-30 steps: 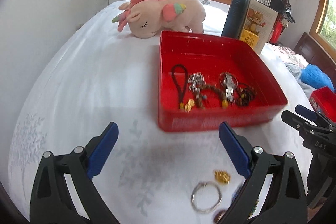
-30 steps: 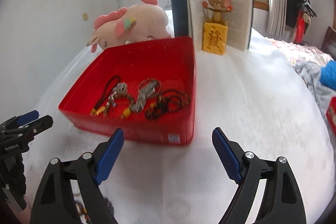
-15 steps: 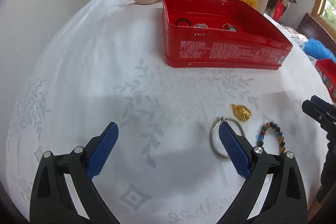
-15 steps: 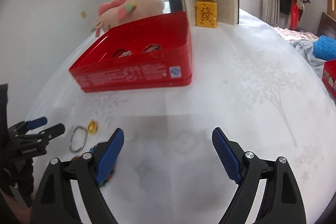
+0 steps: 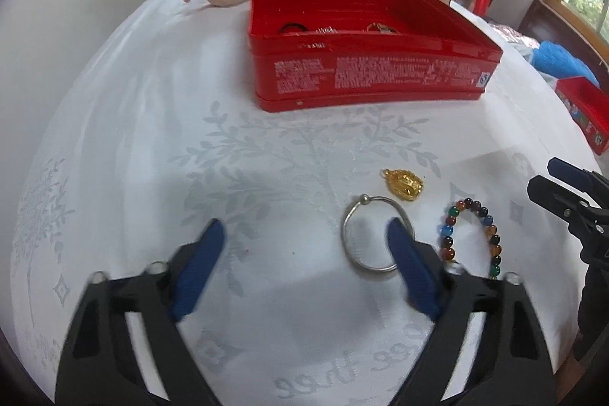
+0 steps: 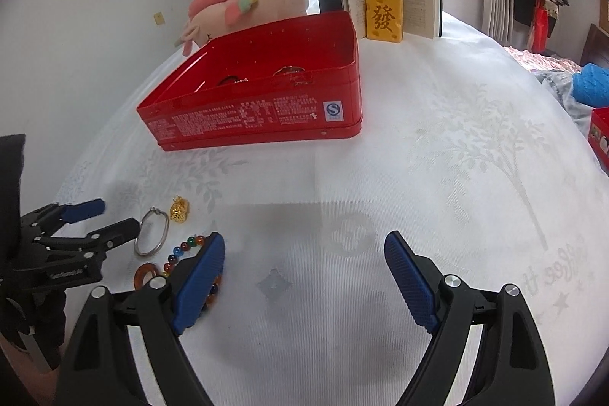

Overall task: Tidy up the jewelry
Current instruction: 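Grasp the silver hoop ring with the left gripper while the right gripper grasps the gold pendant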

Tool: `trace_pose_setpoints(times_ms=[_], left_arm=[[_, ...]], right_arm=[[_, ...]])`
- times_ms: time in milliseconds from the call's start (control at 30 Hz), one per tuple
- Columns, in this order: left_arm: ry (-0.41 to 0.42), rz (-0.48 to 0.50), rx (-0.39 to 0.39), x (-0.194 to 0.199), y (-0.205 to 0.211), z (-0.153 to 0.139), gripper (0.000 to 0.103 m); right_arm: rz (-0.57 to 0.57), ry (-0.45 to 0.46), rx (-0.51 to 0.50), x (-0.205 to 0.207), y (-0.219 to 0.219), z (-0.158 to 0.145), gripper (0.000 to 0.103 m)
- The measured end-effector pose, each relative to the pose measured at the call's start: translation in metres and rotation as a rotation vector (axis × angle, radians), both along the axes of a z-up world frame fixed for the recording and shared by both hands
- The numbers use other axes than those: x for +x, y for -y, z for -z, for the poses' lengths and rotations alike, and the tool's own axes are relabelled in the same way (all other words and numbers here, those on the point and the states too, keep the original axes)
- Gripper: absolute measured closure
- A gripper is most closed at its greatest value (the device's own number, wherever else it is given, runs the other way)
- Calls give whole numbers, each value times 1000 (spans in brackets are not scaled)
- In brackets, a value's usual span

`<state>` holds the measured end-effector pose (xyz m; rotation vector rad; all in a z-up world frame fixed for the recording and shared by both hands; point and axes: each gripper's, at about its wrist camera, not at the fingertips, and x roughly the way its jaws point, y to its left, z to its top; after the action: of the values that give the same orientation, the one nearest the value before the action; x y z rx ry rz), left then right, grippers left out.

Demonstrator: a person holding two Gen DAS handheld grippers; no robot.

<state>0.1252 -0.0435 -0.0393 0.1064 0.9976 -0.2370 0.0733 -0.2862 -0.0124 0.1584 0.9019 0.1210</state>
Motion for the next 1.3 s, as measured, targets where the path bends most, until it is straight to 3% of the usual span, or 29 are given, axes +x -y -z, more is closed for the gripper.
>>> trace_pose_setpoints(times_ms=[200,333,433,733,1067,1167,1233,1300], left_arm=[[-40,2,10,5,3,12,31],[-40,-22,15,5,-5,10,52],[-43,-39,9,5,-15,10,61],[-23,-29,-11,-12,-26,-1,54],[-42,101,27,15,-9,7,55],[-41,112,17,17,-9,8,68],[-44,115,-1,16,-10,8,89],[-49,114,-19,15,-10,9,96]], right_arm=[[3,2,4,1,2,-1,17],[-2,-2,4,3,2,0,17],[-15,-2,0,3,-2,0,17],[-39,-1,-1,6,-12,-1,17],[-51,-3,1,7,-15,-2,17],[-50,-6,5,8,-16,-2,17],[-52,-12,10,10,-17,-1,17],[-55,-18,14,12,-18,0,17]])
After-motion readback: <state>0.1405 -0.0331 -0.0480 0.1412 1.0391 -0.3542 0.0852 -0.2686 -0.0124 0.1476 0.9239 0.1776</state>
